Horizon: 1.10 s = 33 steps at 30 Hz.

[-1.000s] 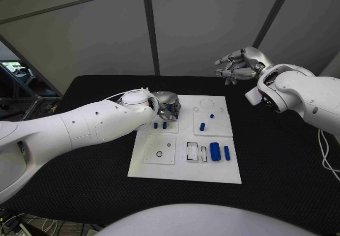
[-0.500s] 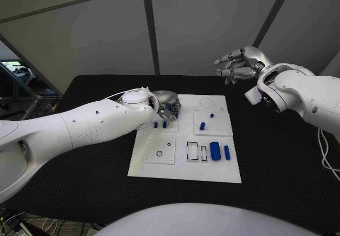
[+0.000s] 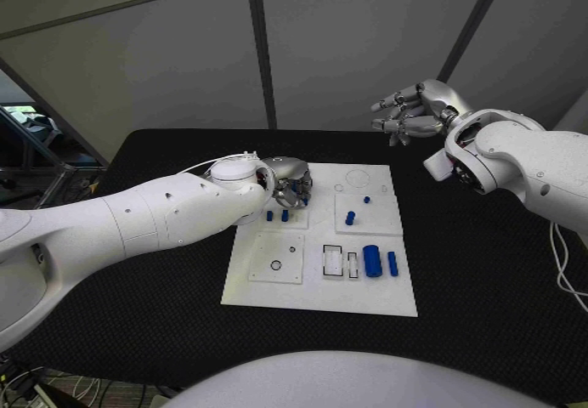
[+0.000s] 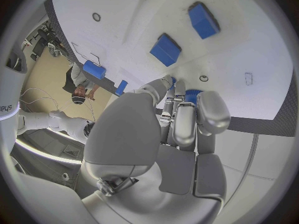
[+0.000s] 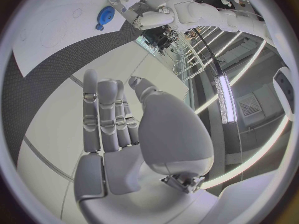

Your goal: Assemble the parts on the task board

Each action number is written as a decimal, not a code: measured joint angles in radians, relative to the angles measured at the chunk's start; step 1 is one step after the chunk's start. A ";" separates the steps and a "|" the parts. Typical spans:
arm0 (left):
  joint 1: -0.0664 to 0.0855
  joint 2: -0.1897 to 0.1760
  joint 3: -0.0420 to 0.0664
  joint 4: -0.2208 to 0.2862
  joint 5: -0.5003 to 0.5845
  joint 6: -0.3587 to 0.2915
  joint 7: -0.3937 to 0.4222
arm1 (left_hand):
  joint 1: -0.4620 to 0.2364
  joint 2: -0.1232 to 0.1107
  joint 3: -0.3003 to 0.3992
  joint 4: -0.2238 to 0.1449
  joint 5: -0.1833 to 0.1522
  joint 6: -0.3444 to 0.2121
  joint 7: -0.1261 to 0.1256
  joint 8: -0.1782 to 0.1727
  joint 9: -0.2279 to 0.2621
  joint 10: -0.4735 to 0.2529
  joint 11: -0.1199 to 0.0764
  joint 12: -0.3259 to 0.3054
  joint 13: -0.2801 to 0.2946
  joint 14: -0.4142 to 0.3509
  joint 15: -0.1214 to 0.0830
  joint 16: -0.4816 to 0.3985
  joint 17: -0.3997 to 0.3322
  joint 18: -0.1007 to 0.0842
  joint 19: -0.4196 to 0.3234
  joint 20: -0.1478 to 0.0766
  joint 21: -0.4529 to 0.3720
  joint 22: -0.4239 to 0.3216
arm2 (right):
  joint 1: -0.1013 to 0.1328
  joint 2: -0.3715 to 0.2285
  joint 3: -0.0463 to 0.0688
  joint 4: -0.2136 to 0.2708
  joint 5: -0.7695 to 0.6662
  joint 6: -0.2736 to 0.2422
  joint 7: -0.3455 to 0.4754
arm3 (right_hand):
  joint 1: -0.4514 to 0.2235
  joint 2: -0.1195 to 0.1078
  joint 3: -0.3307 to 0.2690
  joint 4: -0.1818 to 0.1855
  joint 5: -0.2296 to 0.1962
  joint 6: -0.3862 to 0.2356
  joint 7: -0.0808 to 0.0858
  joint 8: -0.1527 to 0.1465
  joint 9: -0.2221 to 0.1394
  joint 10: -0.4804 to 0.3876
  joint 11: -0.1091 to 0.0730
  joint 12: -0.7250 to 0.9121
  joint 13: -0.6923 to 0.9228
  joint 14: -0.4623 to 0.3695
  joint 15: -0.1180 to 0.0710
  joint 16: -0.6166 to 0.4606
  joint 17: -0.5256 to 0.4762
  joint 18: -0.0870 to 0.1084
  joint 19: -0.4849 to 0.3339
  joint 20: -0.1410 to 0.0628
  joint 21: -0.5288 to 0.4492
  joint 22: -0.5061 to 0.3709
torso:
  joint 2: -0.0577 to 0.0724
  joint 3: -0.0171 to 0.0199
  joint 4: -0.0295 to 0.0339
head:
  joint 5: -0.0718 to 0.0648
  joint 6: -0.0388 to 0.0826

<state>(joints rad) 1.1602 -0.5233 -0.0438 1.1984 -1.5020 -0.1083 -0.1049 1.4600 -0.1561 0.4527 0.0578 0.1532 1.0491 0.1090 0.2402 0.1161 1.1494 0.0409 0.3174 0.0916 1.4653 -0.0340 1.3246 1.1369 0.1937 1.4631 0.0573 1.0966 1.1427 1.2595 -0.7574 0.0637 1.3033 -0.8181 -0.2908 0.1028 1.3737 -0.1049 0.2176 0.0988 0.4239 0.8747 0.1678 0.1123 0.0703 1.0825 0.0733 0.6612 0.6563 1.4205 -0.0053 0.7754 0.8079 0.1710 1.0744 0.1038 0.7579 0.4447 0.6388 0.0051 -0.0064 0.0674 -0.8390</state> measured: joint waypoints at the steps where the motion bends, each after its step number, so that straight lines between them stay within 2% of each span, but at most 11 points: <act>1: -0.001 -0.003 0.000 0.004 0.001 -0.004 0.002 | 0.000 0.000 0.003 -0.003 0.000 0.002 0.002 0.000 0.001 0.006 0.000 -0.003 0.000 0.000 0.000 0.000 -0.001 0.000 0.000 0.000 0.000 0.000 | 0.000 0.000 0.000 0.000 0.000 0.000 0.000 | 0.000 0.000 0.000 0.000 0.000 0.000 0.000 0.000 0.000 0.000 0.000 0.000 0.000 0.000 0.000 0.000 0.000 0.000 0.000 0.000 0.000 0.000 | 0.000 0.0000 0.0000 | 0.000 0.000; 4: -0.004 -0.015 0.006 0.018 0.006 -0.019 0.010 | 0.000 0.000 0.007 -0.007 0.000 0.009 0.002 -0.003 0.002 0.013 0.002 -0.009 0.001 0.000 0.000 0.000 -0.001 0.000 0.000 0.000 0.000 0.000 | 0.000 -0.002 0.000 0.001 0.000 0.000 0.000 | 0.000 0.000 0.000 0.000 0.000 0.000 0.000 0.000 0.000 0.000 0.000 0.000 0.000 0.000 0.000 0.000 0.000 0.000 0.000 0.000 0.000 0.000 | 0.000 -0.0003 0.0003 | -0.001 0.004; 9: -0.005 -0.034 0.038 0.042 0.016 -0.040 0.020 | 0.000 0.000 0.011 -0.011 0.000 0.011 0.003 -0.004 0.003 0.013 0.002 -0.014 0.001 0.000 0.000 0.004 -0.002 0.000 0.000 0.000 0.000 0.000 | 0.000 -0.004 0.000 0.002 0.000 0.000 0.000 | 0.000 0.000 0.000 0.000 0.000 0.000 0.000 0.000 0.000 0.000 0.000 0.000 0.000 0.000 0.000 0.000 0.000 0.000 0.000 0.000 0.000 0.000 | 0.000 -0.0005 0.0007 | -0.001 0.006; 13: -0.006 -0.054 0.052 0.061 0.023 -0.048 0.022 | -0.001 0.000 0.014 -0.008 0.000 0.013 0.001 -0.007 0.003 0.020 0.002 -0.020 0.001 0.000 0.000 0.004 -0.003 0.000 0.000 0.000 0.000 0.000 | 0.000 -0.005 0.000 0.002 0.000 0.000 0.000 | 0.000 0.000 0.000 0.000 0.000 0.000 0.000 0.000 0.000 0.000 0.000 0.000 -0.001 0.000 0.000 0.000 0.000 0.000 0.000 0.000 0.000 0.000 | -0.001 0.0000 0.0011 | -0.002 0.008; 21: -0.009 -0.106 0.058 0.098 0.036 -0.047 0.018 | -0.017 0.000 0.014 -0.008 0.000 0.018 0.003 -0.011 0.003 0.020 0.002 -0.024 0.001 0.000 0.000 0.004 -0.004 0.000 0.000 0.000 0.000 0.000 | 0.000 -0.007 0.000 0.002 0.000 0.000 0.000 | 0.000 0.000 0.000 0.000 0.000 0.000 0.000 0.000 0.000 0.000 0.000 0.000 -0.001 0.000 0.000 0.000 0.000 0.000 0.000 0.000 0.000 0.000 | -0.001 0.0002 0.0021 | -0.002 0.012; 33: -0.018 -0.173 0.060 0.132 0.055 -0.026 -0.004 | -0.022 -0.006 0.014 -0.008 0.000 0.018 0.004 -0.012 0.004 0.027 0.002 -0.031 0.001 0.000 0.000 0.004 -0.005 0.000 0.000 0.000 0.000 0.000 | 0.000 -0.013 0.000 0.002 0.000 0.000 0.000 | 0.000 0.000 0.000 0.000 0.000 0.000 0.000 0.000 0.000 0.000 0.000 0.000 -0.001 0.000 0.000 0.000 0.000 0.000 0.000 0.000 0.000 0.000 | -0.001 -0.0001 0.0016 | -0.002 0.014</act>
<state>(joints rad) 1.1420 -0.6963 0.0162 1.3306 -1.4467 -0.1339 -0.1090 1.4381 -0.1617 0.4663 0.0497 0.1529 1.0671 0.1125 0.2283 0.1197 1.1763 0.0430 0.2860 0.0927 1.4653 -0.0340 1.3285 1.1315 0.1936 1.4630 0.0574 1.0965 1.1425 1.2594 -0.7700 0.0637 1.3049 -0.8183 -0.2904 0.1029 1.3737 -0.1049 0.2176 0.0988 0.4239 0.8747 0.1678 0.1123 0.0703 1.0825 0.0733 0.6612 0.6557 1.4205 -0.0054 0.7754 0.8076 0.1709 1.0744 0.1037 0.7579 0.4449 0.6379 0.0050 -0.0048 0.0649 -0.8255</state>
